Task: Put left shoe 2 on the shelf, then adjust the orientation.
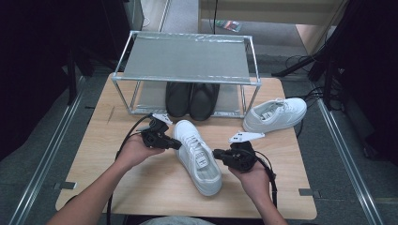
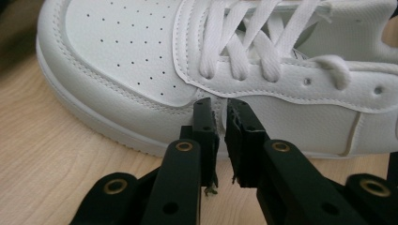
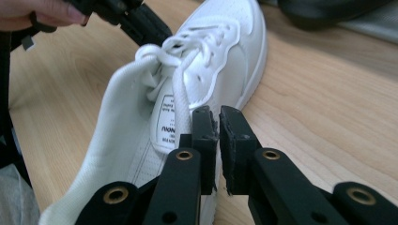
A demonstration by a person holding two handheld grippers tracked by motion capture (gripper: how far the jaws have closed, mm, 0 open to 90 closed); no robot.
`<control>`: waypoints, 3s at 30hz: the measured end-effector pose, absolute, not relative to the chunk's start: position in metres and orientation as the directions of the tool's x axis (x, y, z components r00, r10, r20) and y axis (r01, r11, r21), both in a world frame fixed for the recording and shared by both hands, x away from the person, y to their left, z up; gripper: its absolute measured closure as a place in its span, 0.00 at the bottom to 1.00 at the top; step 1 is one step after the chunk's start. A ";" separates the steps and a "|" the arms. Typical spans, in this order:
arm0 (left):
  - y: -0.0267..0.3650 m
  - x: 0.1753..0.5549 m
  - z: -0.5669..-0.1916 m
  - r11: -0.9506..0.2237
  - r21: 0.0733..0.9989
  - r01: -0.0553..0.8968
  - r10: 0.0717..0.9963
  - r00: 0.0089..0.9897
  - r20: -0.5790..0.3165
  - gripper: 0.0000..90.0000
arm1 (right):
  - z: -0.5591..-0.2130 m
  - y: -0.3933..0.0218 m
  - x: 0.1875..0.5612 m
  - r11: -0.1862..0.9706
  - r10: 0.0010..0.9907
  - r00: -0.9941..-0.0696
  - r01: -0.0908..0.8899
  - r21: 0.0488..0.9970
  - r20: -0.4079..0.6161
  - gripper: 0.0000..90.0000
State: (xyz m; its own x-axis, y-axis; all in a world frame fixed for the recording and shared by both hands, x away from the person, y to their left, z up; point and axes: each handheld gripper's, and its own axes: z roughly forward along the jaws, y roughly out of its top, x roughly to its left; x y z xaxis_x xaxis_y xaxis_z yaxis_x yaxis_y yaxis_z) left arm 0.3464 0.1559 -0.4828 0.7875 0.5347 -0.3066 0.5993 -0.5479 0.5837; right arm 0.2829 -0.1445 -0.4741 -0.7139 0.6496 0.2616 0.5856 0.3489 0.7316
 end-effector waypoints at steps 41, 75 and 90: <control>0.197 0.330 -0.467 -0.431 0.690 0.582 0.578 0.765 -0.284 0.50 | -0.500 -0.107 0.293 0.335 0.683 -0.694 0.576 0.746 0.228 0.68; 0.230 0.313 -0.469 -0.347 0.716 0.606 0.664 0.698 -0.269 0.44 | -0.480 -0.104 0.321 0.340 0.644 -0.714 0.587 0.735 0.273 0.93; 0.240 0.314 -0.469 -0.329 0.719 0.613 0.667 0.689 -0.282 0.43 | -0.437 -0.121 0.348 0.433 0.485 -0.828 0.506 0.746 0.280 0.93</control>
